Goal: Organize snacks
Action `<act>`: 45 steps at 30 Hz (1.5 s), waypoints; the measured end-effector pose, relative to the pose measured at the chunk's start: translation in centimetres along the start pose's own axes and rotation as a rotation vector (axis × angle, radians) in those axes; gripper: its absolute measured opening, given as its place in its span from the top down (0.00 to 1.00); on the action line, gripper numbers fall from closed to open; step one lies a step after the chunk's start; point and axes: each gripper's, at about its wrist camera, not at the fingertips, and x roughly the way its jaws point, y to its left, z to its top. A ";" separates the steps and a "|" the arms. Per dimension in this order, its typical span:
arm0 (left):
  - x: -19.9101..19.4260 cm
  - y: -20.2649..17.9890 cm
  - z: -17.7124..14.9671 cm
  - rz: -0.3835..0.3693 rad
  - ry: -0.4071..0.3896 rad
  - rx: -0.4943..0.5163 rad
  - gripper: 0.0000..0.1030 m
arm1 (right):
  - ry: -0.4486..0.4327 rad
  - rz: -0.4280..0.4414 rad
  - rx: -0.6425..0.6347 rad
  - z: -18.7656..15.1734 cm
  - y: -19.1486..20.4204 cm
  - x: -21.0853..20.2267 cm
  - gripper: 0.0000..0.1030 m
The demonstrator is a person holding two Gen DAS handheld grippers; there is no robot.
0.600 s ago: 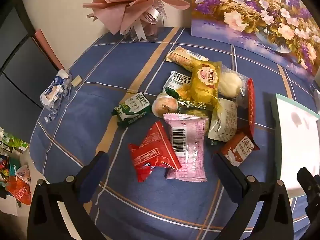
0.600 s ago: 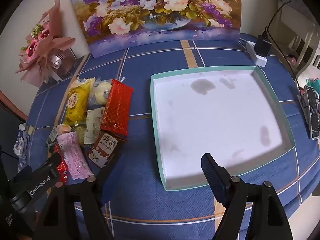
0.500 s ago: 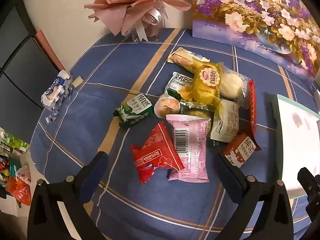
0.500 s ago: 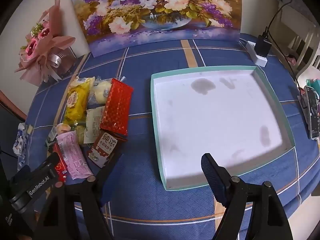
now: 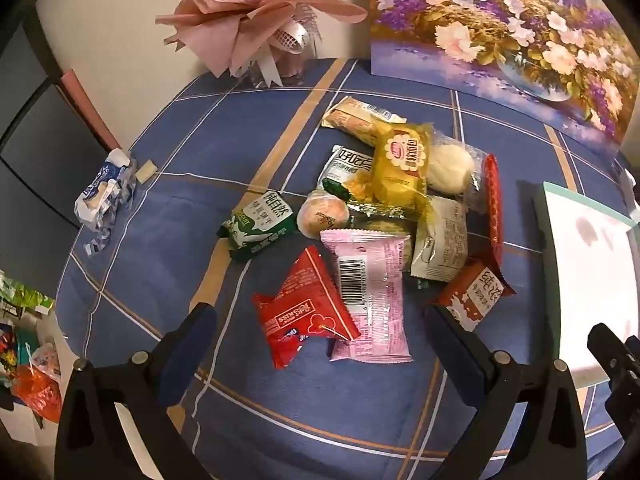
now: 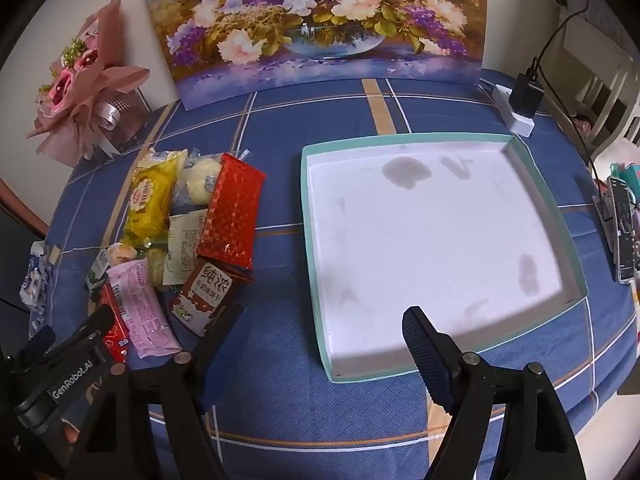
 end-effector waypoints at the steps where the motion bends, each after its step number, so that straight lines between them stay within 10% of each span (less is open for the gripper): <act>1: 0.0 0.1 0.0 -0.002 0.000 0.001 0.00 | 0.000 0.000 -0.001 0.0 0.0 0.0 0.21; 45: -0.2 -0.4 0.1 -0.013 -0.003 0.022 0.00 | 0.005 0.002 0.002 0.0 0.1 0.2 0.21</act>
